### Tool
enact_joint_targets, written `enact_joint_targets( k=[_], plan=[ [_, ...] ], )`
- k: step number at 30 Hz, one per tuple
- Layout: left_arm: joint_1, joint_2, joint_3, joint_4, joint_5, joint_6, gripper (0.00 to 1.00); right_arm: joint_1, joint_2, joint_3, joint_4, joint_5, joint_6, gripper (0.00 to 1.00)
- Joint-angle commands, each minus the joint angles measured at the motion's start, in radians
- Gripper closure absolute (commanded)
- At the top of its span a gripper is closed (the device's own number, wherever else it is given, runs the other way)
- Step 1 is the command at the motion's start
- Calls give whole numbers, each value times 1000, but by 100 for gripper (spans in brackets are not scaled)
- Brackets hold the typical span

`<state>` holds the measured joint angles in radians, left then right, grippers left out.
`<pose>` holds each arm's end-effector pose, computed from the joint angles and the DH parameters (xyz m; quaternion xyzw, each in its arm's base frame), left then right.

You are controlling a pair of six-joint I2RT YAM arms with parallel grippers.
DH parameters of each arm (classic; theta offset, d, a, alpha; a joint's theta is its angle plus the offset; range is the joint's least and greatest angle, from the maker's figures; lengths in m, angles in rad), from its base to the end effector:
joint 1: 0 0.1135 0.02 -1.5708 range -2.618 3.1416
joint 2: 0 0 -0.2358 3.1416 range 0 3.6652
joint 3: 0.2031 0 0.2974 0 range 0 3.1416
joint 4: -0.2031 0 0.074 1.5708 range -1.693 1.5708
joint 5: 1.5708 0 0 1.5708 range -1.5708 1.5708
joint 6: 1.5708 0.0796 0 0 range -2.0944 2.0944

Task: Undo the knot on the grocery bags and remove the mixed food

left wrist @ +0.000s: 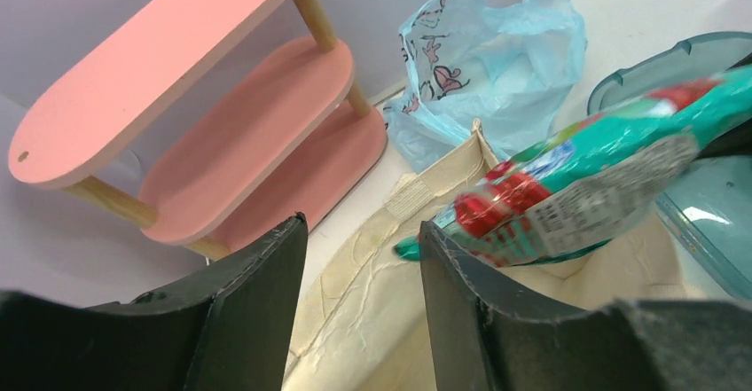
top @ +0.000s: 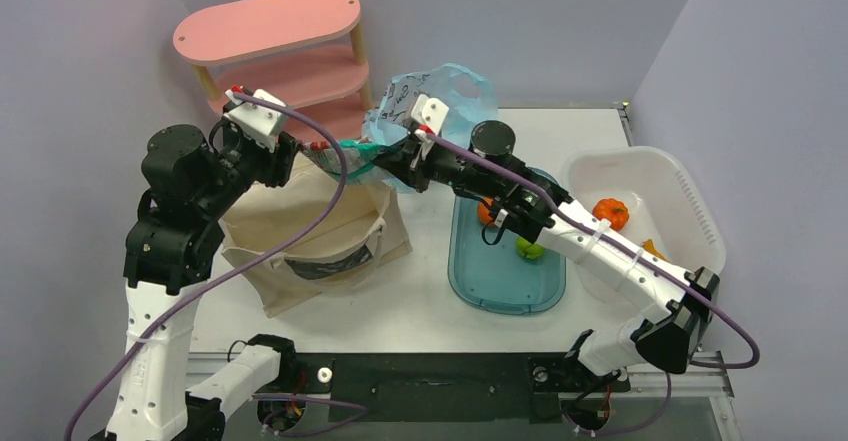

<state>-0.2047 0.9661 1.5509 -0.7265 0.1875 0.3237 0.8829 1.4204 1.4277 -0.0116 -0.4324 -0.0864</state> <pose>0.2382 -0.0646 0.4968 0.2556 0.7100 -0.0318 0.6555 0.2420 0.3470 0.4081 -0.4564 0.5419 0.4074 0.5763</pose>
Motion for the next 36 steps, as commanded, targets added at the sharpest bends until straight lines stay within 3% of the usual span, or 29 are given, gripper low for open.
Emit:
enact_joint_targets(
  k=[1, 13, 17, 22, 24, 28, 32, 34, 35, 36],
  plan=[
    [11, 24, -21, -4, -12, -28, 52, -54, -119, 62, 137, 37, 86, 100],
    [9, 83, -109, -37, 29, 16, 50, -311, -304, -12, 22, 17, 268, 100],
    [15, 144, -107, -85, -68, 91, 49, -372, -320, -30, -24, 20, 273, 100],
    [32, 198, -82, -212, -66, 224, 49, -393, -318, -37, -32, 7, 255, 100],
    [61, 190, -66, -239, 5, 249, 49, -396, -307, -34, -31, -35, 249, 100],
    [158, 131, 18, -207, 425, 197, 48, -397, -272, -14, -9, -165, 261, 100],
    [160, 105, 61, -7, 747, 2, 48, -395, -256, -7, 62, -279, 292, 100],
    [157, 98, 32, 168, 881, -203, 48, -393, -255, 0, 97, -330, 302, 100],
    [156, 96, -10, 329, 914, -281, 48, -390, -257, 5, 104, -356, 304, 100],
    [153, 94, -36, 434, 972, -450, 48, -383, -263, 6, 117, -369, 306, 100]
  ],
)
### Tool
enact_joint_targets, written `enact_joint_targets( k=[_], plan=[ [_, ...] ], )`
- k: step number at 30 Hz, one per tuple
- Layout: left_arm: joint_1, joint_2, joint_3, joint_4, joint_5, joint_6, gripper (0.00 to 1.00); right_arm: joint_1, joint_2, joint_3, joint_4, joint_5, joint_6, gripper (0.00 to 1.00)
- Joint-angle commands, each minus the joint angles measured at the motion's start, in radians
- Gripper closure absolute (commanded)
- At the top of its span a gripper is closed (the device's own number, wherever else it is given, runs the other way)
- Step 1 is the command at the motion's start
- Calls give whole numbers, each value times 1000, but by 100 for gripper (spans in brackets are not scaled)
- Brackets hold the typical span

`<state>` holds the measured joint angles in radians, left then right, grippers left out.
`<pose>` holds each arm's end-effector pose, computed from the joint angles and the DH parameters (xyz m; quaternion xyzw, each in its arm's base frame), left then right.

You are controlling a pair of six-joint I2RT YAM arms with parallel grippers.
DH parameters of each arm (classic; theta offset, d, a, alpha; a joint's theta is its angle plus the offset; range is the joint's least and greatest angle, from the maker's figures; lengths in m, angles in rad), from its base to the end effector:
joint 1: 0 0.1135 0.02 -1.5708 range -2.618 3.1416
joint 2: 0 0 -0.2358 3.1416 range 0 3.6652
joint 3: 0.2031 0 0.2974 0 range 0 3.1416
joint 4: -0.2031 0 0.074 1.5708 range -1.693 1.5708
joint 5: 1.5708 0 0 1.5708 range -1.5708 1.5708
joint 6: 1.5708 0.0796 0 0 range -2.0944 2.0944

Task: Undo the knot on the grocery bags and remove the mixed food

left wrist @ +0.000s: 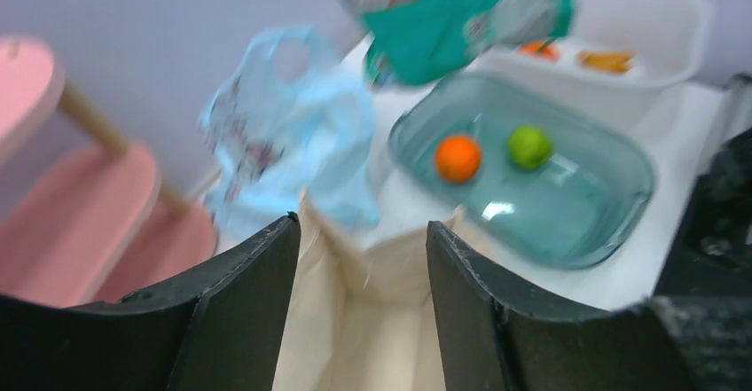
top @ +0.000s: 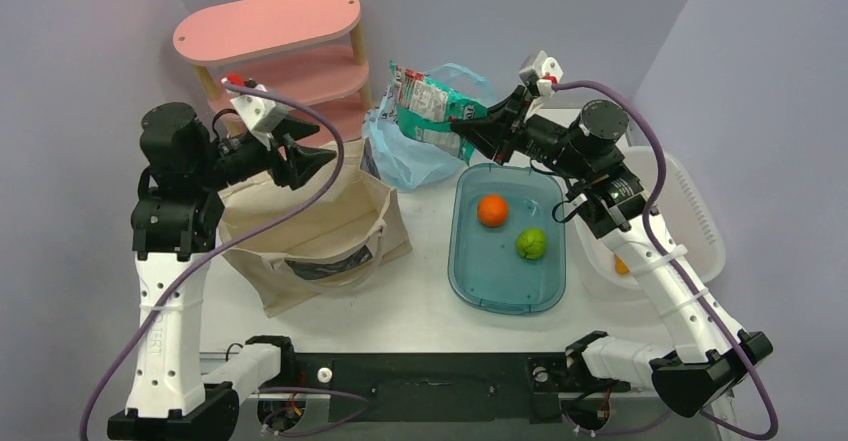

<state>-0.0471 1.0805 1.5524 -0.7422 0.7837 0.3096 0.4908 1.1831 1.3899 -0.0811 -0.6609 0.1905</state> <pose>0.2639 -0.0687 0.4726 0.3580 0.6829 -0.2281 0.5945 0.2763 0.2031 0.4675 -0.3342 0.5821 0.4393 0.5971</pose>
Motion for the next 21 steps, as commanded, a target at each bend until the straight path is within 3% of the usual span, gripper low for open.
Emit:
enact_joint_targets(
  k=[1, 2, 3, 4, 7, 13, 21],
  plan=[
    [-6, -21, -90, 640, 396, -518, 48, 14, -29, 43, 193, -163, 30, 100],
    [-16, -19, -112, 748, 420, -644, 48, 27, -40, 43, 198, -171, 25, 100],
    [-24, -16, -136, 867, 421, -680, 48, 36, -45, 43, 196, -180, 11, 100],
    [-49, -6, -133, 872, 406, -676, 48, 58, -56, 44, 184, -181, 3, 100],
    [-129, 25, -74, 727, 356, -595, 44, 113, -75, 45, 134, -169, -76, 100],
    [-205, 25, -104, 706, 355, -578, 41, 214, -100, 45, 61, -143, -150, 100],
    [-171, -32, -187, 698, 307, -569, 41, 228, -115, 73, 54, -140, -131, 100]
  ],
)
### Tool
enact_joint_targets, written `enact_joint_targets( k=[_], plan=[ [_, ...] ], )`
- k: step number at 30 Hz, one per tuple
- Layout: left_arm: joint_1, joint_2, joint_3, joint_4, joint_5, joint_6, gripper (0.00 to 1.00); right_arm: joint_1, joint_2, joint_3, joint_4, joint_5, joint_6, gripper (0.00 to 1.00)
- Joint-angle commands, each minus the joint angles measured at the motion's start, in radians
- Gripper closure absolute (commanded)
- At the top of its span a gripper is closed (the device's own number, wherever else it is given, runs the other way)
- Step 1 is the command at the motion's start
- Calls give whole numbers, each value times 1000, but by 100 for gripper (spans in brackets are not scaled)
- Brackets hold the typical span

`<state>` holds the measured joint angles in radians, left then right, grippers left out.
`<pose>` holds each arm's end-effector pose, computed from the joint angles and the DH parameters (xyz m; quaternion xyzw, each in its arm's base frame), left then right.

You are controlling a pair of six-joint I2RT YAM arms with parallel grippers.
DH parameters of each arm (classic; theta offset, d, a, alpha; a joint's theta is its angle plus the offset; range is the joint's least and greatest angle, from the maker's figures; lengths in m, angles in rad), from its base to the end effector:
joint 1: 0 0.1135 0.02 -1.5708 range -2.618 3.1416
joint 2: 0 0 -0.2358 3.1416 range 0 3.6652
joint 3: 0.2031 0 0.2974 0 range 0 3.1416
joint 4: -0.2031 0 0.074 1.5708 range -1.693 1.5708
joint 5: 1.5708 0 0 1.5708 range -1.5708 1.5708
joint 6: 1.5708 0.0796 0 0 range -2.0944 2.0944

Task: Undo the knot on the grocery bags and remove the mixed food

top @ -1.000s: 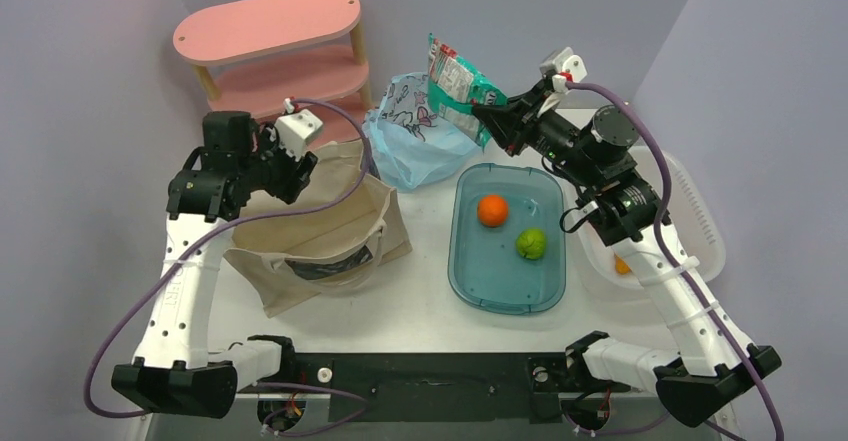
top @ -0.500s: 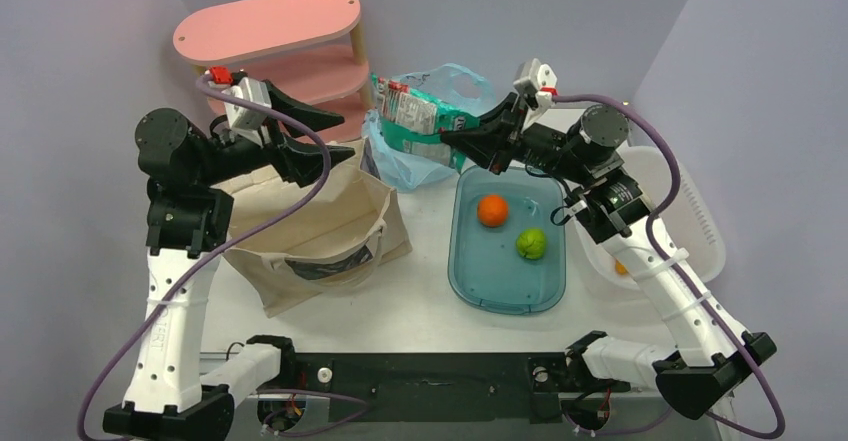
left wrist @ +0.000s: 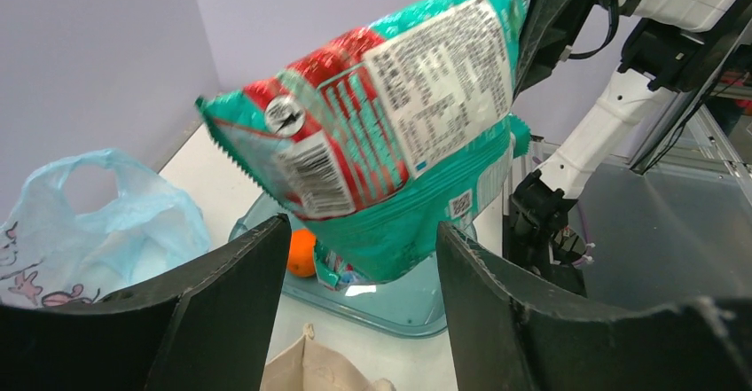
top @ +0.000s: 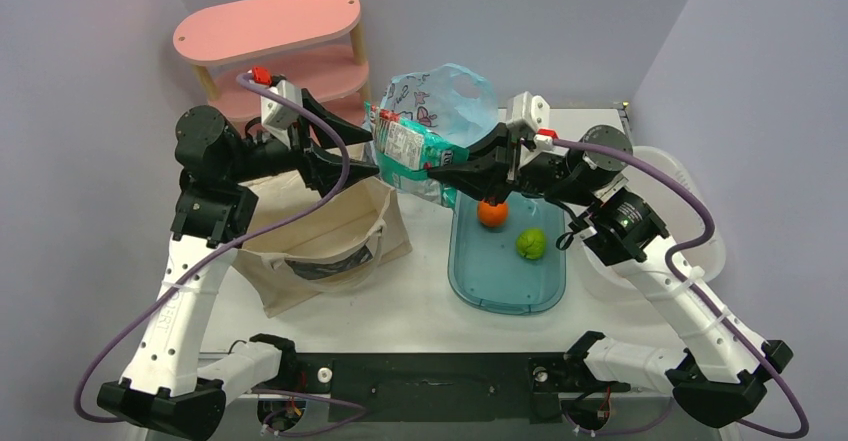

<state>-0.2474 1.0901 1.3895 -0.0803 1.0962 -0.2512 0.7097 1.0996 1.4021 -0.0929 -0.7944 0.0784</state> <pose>0.2535 -0.1371 0.4898 0.4055 0.5347 -0.4802 0.5649 0.1906 0.2386 0.4946 -0.4659 0.4583 0.4999 0.5683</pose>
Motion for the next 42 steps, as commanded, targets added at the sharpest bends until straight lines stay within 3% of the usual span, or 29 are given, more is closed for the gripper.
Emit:
enact_joint_targets(
  k=[1, 5, 9, 19, 23, 31, 37, 42],
  plan=[
    [31, -45, -37, 33, 4, -6, 41, 9, -32, 65, 65, -7, -18, 100],
    [-6, -41, -41, -39, 26, 14, 41, 10, -32, 74, 68, -24, -20, 100],
    [-10, -47, -71, 161, 44, -165, 40, 11, -11, 87, 56, -57, -23, 100],
    [-31, -32, -62, 215, 126, -257, 40, 42, -1, 103, 141, -137, 50, 100],
    [-61, -22, -69, 269, 193, -315, 40, 51, -20, 75, 70, -174, -15, 100],
    [-71, -47, -89, 256, 187, -320, 44, 52, -28, 60, 53, -173, -92, 100],
    [-43, -60, -181, 332, 160, -389, 40, 65, -28, 72, 45, -202, -119, 100],
    [-57, -55, -174, 342, 204, -387, 40, 87, -31, 72, -53, -211, -245, 100]
  ],
)
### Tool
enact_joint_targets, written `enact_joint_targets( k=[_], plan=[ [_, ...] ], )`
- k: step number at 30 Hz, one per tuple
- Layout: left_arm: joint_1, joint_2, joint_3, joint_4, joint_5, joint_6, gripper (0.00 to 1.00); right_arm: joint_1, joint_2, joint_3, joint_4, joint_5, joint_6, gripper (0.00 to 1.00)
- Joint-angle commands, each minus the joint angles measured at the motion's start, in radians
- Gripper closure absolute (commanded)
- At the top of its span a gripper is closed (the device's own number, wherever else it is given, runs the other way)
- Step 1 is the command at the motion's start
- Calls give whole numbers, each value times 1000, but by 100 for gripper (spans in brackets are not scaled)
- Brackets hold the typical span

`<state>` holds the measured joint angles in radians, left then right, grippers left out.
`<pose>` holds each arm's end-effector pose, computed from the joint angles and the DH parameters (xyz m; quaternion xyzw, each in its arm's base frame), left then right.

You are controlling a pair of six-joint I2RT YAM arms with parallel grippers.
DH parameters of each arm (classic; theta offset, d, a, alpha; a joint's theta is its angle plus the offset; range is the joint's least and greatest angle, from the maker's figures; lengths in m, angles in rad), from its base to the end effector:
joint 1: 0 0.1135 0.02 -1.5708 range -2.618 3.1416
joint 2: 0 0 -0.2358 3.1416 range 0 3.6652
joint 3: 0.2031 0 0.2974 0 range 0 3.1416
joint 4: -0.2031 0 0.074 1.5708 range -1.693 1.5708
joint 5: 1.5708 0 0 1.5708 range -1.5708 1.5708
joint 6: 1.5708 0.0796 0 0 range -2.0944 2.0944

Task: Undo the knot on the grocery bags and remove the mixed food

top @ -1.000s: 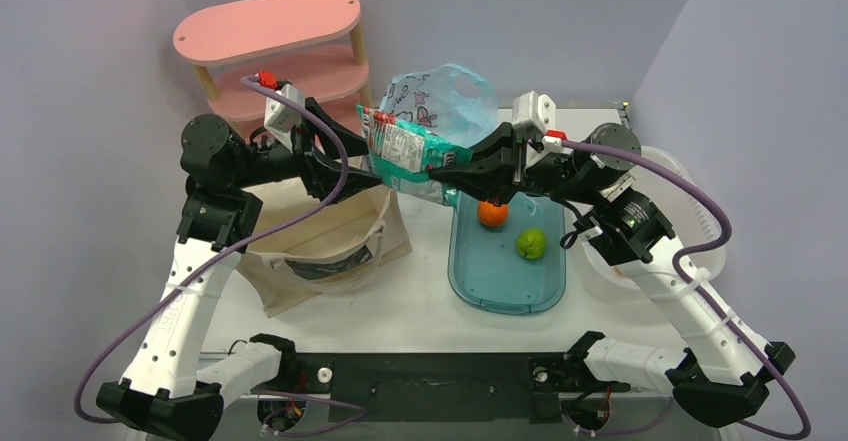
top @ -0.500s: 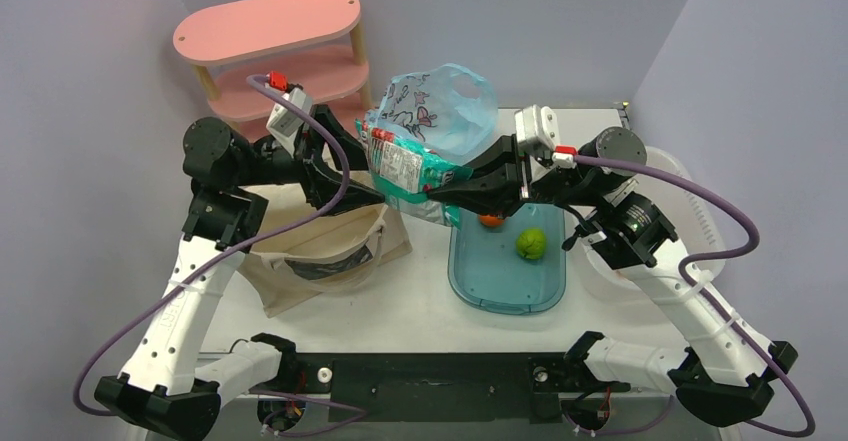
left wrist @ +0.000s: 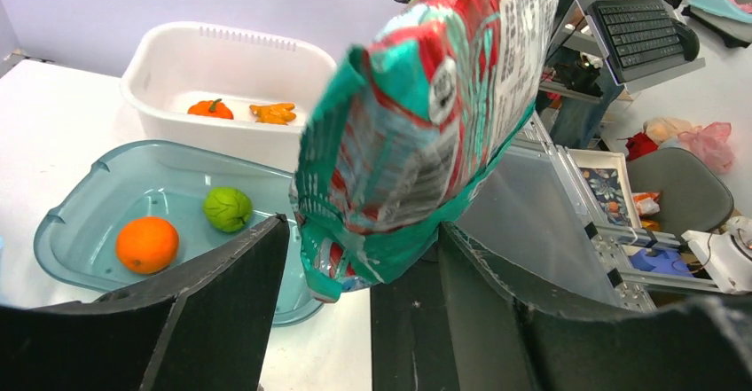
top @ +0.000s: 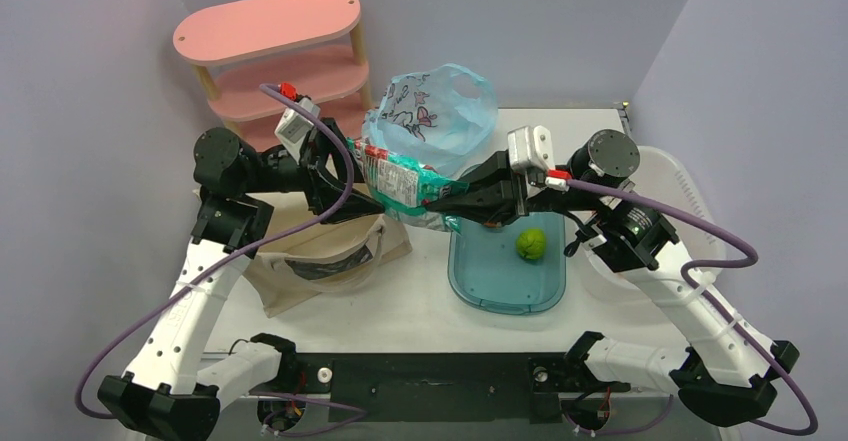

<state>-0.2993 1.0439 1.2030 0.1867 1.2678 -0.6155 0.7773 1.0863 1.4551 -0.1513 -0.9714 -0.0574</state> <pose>0.2370 -0.1526 0.4558 0.4057 0.5337 -0.5967 0.4411 0.1509 0.2407 0.5088 -0.5572 0.3587 0.5164 0.5424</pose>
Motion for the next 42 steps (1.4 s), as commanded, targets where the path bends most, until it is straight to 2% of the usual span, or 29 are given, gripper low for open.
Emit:
enact_joint_targets(
  k=[1, 5, 7, 9, 11, 13, 15, 16, 17, 18, 19, 20, 21, 22, 23, 24, 25, 26, 27, 28, 30, 31, 32, 37, 42],
  plan=[
    [-6, -12, 14, 74, 32, -23, 40, 19, -16, 20, 2, -37, -115, 100],
    [-8, -29, 39, 60, 39, -10, 40, 20, -12, 15, -14, -22, -125, 100],
    [-8, -36, 61, 37, 44, -2, 46, 5, -8, 7, -13, 7, -124, 100],
    [-4, -42, 84, -24, 64, 38, 60, -33, -2, -6, -9, 38, -114, 100],
    [21, -52, 89, -63, 80, 79, 93, -92, 5, -20, 16, 48, -68, 100],
    [70, -69, 60, 15, 78, 15, 100, -140, 12, -36, 70, 52, 6, 100],
    [126, -77, 33, 100, 45, -88, 100, -163, 8, -46, 103, 62, 32, 100],
    [161, -78, 34, 100, 30, -107, 100, -165, 5, -50, 104, 82, 31, 96],
    [176, -80, 39, 98, -1, -110, 100, -168, -2, -63, 106, 94, 30, 76],
    [205, -79, 44, 94, -14, -107, 100, -171, -6, -69, 105, 113, 31, 64],
    [219, -75, 61, 85, -38, -87, 100, -172, -8, -78, 104, 123, 34, 45],
    [245, -71, 78, 26, -48, -67, 100, -178, -10, -82, 102, 148, 46, 37],
    [258, -57, 126, -26, -65, 19, 100, -181, -11, -85, 96, 159, 52, 23],
    [281, -49, 157, -190, -77, 89, 100, -193, -11, -88, 92, 179, 56, 20],
    [287, -33, 231, -290, -120, 266, 100, -198, -13, -91, 84, 196, 57, 17],
    [318, -24, 271, -512, -155, 369, 100, -210, -15, -93, 80, 202, 57, 17],
    [322, -5, 347, -620, -267, 581, 100, -215, -18, -97, 74, 213, 57, 16],
    [325, 5, 377, -793, -329, 670, 100, -225, -20, -98, 72, 216, 57, 16],
    [324, 24, 420, -856, -477, 814, 100, -227, -24, -103, 69, 224, 57, 15],
    [324, 36, 436, -941, -549, 871, 100, -232, -26, -105, 67, 228, 74, 15],
    [322, 63, 461, -1009, -837, 1026, 100, -234, -30, -114, 65, 237, 80, 14],
    [320, 74, 462, -1022, -892, 1112, 100, -234, -32, -120, 64, 244, 79, 14],
    [317, 76, 458, -1020, -990, 1146, 100, -235, -33, -123, 64, 248, 80, 14],
    [255, 83, 361, -945, -1256, 1382, 100, -235, -25, -137, 62, 277, 83, 14],
    [173, 106, 201, -750, -1568, 1460, 100, -235, -4, -136, 63, 280, 97, 14]
  ],
)
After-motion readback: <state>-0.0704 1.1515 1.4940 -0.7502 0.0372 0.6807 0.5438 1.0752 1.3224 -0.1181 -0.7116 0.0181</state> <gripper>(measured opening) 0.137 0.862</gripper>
